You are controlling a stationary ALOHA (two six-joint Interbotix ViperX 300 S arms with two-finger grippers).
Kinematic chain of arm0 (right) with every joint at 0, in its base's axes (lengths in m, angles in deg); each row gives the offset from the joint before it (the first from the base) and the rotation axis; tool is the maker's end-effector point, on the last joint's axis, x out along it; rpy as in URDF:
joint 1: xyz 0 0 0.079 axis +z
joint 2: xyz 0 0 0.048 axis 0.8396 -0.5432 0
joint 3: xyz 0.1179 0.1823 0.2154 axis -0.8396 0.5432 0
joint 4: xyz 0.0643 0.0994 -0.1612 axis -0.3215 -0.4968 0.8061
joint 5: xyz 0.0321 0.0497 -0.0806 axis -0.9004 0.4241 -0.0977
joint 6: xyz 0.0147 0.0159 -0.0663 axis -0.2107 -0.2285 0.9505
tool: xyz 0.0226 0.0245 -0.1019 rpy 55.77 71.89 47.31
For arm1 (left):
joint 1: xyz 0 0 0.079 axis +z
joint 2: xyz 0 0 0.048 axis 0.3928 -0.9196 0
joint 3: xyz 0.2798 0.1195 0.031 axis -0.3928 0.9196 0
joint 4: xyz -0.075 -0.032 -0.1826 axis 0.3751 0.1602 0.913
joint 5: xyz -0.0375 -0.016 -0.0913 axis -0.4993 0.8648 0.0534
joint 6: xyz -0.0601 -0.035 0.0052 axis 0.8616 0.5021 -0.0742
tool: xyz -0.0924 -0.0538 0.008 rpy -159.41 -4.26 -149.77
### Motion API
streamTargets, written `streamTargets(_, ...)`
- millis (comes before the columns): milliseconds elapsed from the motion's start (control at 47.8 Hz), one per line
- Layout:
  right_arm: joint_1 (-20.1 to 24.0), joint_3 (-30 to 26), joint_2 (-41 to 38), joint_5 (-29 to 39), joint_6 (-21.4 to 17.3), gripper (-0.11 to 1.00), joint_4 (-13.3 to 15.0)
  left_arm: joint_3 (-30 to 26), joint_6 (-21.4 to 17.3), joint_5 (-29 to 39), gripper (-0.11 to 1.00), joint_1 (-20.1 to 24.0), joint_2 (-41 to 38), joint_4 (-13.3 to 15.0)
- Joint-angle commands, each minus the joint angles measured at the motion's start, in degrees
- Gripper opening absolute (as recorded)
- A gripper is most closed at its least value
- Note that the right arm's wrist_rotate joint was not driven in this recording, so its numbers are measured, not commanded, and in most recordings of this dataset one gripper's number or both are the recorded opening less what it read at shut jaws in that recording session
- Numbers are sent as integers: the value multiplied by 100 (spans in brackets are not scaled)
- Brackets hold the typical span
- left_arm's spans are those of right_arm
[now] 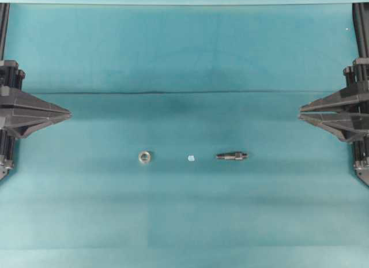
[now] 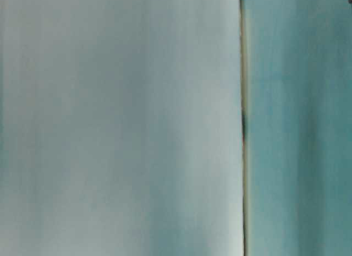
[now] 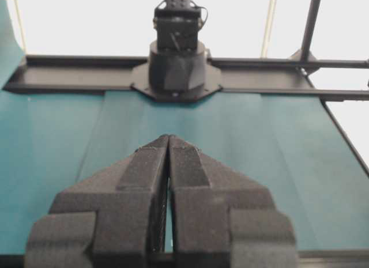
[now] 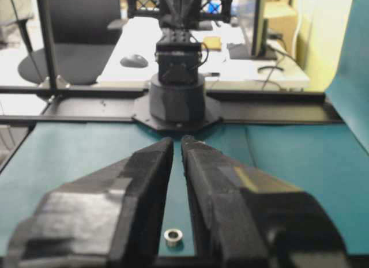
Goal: Insert the washer onto the shaft with both hands.
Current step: 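Move both grippers down toward the washer and the threaded shaft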
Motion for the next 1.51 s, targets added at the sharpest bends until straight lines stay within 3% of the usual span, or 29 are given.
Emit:
streamTargets(0, 0, -18, -35, 9, 0, 0, -26, -237, 167, -9, 3, -88, -202, -44)
streamTargets(209, -9, -26, -26, 519, 0, -9, -176, -492, 369, 53, 3, -123, -729, -53)
streamTargets(481, -167, -53, -272, 1037, 0, -10, -193, -817, 352, 176, 3, -185, -1661, -53)
streamTargets(1045, -334, -703, -2470, 1644, 0, -10, -105, -1846, 369, 1099, 3, -229, -3630, -53)
streamTargets(1213, -325, -1090, -3103, 2241, 0, -10, 53, -2083, 378, 1714, 3, -281, -4087, -53)
streamTargets(1484, -237, -1433, -3665, 2681, 0, -10, 53, -2461, 378, 2549, 3, -299, -4562, -53)
